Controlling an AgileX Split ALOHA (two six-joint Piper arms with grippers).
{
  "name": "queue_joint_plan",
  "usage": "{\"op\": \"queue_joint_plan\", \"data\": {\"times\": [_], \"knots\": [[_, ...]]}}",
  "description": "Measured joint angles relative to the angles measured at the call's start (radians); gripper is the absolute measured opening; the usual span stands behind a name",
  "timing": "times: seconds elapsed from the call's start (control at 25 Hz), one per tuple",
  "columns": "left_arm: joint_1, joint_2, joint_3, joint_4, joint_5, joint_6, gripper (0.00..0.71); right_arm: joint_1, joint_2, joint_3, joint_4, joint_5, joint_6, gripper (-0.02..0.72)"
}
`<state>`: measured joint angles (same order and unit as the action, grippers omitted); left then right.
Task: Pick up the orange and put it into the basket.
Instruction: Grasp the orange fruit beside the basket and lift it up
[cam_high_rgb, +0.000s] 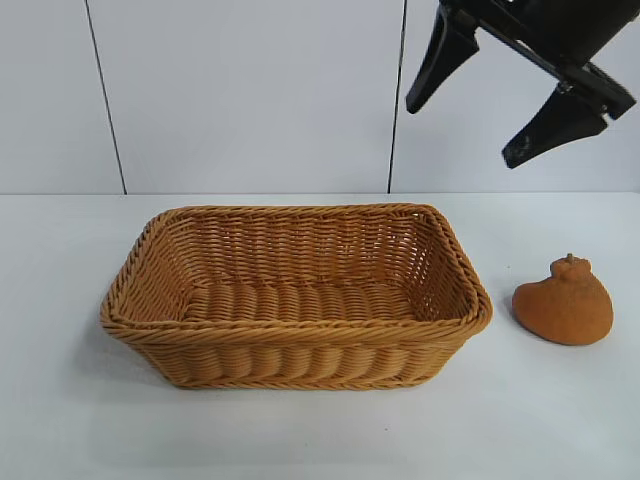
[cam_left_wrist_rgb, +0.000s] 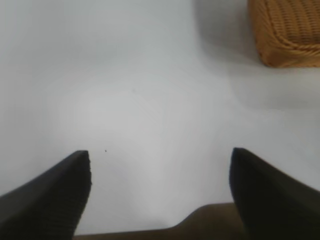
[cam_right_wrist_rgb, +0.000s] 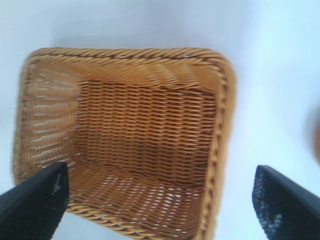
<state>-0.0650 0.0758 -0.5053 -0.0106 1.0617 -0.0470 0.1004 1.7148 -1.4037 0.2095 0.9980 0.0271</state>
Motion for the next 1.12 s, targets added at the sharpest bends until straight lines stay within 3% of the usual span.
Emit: {"op": "queue_joint_plan", "data": {"times": [0.24, 1.0, 1.12], "knots": [[0.000, -0.080, 0.002, 0.011, 0.000, -0.004, 0.549, -0.078, 0.000, 0.000, -0.013, 0.015, 0.003, 0.684], [0.000, -0.080, 0.003, 0.011, 0.001, -0.007, 0.549, -0.079, 0.384, 0.002, -0.040, -0.034, 0.001, 0.680], [0.000, -0.080, 0.003, 0.011, 0.001, -0.007, 0.549, -0.079, 0.402, 0.004, -0.048, -0.041, 0.001, 0.558]]}}
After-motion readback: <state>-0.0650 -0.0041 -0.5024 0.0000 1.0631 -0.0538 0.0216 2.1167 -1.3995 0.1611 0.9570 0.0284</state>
